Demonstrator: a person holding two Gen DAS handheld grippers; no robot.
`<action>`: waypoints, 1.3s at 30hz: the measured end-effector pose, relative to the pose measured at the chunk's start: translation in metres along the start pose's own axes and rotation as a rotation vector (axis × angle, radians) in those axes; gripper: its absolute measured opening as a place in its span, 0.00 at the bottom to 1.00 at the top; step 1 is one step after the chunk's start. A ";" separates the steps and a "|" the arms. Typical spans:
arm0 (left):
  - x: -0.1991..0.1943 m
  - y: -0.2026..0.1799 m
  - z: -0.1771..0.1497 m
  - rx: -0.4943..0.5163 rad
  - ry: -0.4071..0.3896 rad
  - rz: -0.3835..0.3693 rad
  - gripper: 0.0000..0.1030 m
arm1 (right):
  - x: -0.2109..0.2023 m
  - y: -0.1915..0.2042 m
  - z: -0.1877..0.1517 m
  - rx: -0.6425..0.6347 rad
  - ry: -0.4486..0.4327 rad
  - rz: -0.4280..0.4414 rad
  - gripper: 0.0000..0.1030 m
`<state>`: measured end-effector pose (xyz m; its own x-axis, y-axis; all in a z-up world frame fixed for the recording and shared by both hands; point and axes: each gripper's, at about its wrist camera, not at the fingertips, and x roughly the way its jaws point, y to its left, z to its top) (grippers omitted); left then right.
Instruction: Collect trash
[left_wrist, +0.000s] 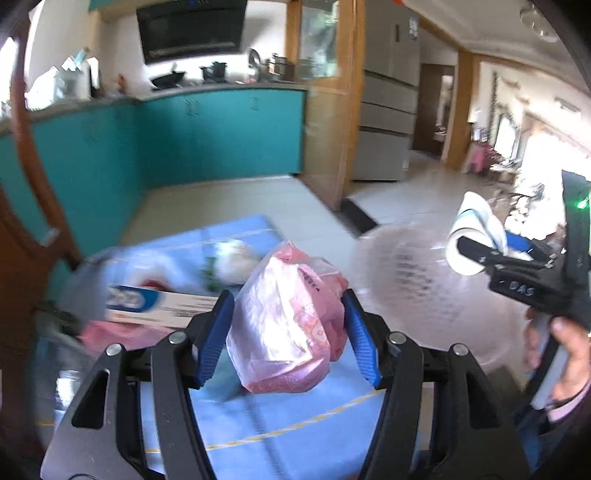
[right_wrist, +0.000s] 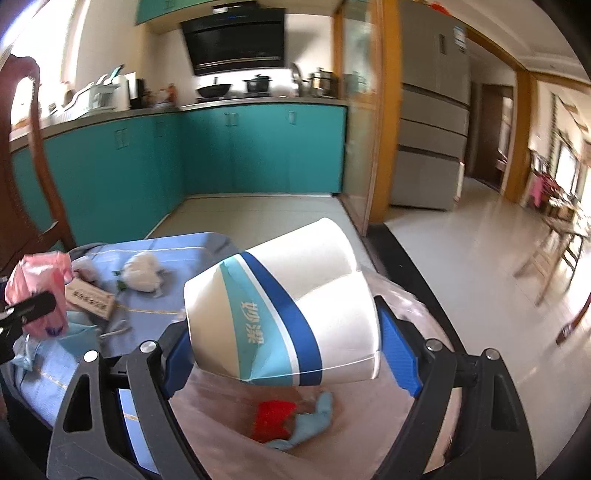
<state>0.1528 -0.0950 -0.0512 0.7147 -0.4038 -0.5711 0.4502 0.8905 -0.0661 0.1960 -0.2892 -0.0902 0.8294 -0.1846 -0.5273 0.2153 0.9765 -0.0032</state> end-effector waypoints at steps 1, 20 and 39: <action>0.004 -0.005 0.001 0.001 0.002 -0.013 0.59 | -0.001 -0.005 -0.002 0.011 0.001 -0.011 0.82; 0.085 -0.108 0.002 0.077 0.114 -0.301 0.83 | -0.006 -0.076 -0.021 0.188 0.038 -0.068 0.82; -0.018 0.070 -0.003 -0.037 0.016 0.432 0.79 | 0.019 0.058 -0.002 -0.051 0.043 0.258 0.94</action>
<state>0.1703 -0.0248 -0.0481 0.8246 0.0112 -0.5656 0.0915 0.9840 0.1528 0.2231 -0.2354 -0.1015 0.8303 0.0749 -0.5523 -0.0276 0.9952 0.0935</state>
